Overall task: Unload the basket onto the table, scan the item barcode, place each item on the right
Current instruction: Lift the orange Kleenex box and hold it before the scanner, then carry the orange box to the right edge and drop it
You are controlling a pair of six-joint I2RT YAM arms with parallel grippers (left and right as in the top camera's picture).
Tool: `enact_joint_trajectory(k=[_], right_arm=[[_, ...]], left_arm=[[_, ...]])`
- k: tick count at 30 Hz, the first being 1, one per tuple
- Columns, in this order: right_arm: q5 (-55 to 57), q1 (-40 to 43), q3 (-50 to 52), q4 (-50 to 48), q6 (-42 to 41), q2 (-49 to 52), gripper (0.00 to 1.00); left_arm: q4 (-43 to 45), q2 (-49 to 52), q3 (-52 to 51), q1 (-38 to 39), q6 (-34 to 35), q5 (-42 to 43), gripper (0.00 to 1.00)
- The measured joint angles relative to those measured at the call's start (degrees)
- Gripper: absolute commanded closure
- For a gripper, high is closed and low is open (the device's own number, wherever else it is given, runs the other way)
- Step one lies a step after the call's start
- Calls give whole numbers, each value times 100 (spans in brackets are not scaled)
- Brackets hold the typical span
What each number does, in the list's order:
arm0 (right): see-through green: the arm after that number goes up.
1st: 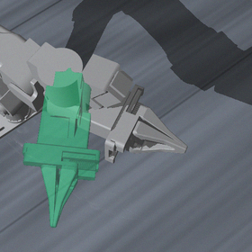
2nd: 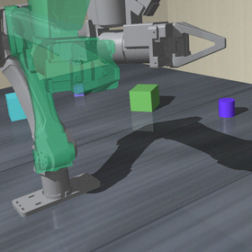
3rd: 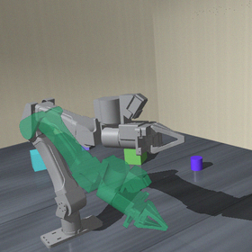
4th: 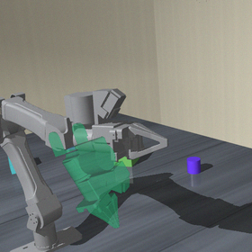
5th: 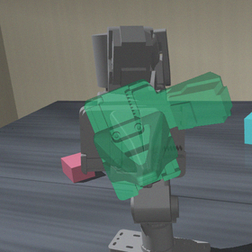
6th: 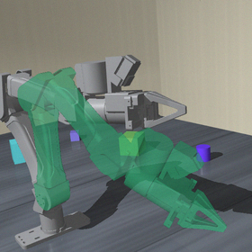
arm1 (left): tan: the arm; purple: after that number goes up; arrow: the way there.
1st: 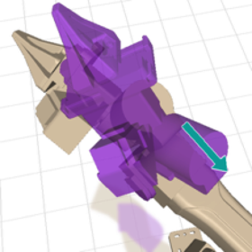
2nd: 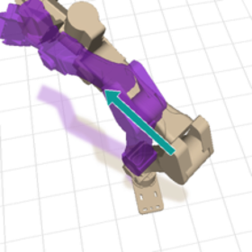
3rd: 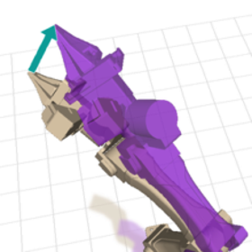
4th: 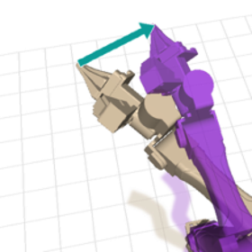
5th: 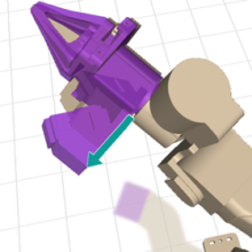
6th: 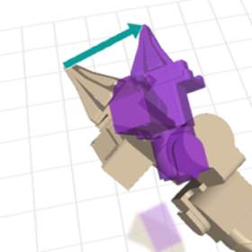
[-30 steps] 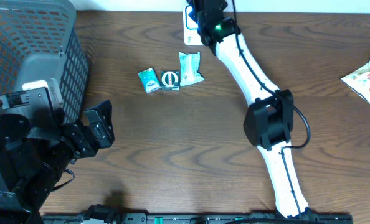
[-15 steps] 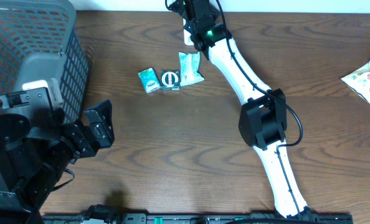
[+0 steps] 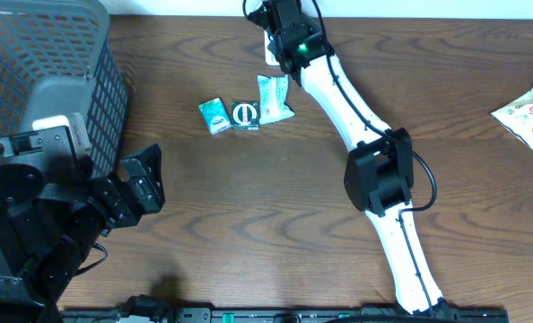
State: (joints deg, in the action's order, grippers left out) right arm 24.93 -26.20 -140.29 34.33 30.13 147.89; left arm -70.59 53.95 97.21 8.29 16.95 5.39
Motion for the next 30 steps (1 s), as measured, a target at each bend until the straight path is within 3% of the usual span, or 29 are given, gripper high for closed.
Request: enact_joint_trajectory(k=[7, 17, 26, 27, 28, 29, 30], right_arm=[[-205, 435, 0, 562, -1344, -619, 98], [-553, 2321, -129, 2459, -3421, -1727, 98], [-684, 3453, -66, 3473, -3928, -1257, 99], [-702, 3550, -55, 3528, -3941, -1222, 85], [-723, 3635, -33, 3550, -4000, -1193, 54], [-741, 3724, -2, 3576, -4000, -1185, 31], [-763, 3807, 37, 3578, -4019, -1182, 20]], left_arm=[[0, 0, 0, 0, 0, 0, 2], [-2, 0, 0, 0, 0, 0, 2], [0, 0, 0, 0, 0, 0, 2], [0, 0, 0, 0, 0, 0, 2], [0, 0, 0, 0, 0, 0, 2], [0, 0, 0, 0, 0, 0, 2], [0, 0, 0, 0, 0, 0, 2]])
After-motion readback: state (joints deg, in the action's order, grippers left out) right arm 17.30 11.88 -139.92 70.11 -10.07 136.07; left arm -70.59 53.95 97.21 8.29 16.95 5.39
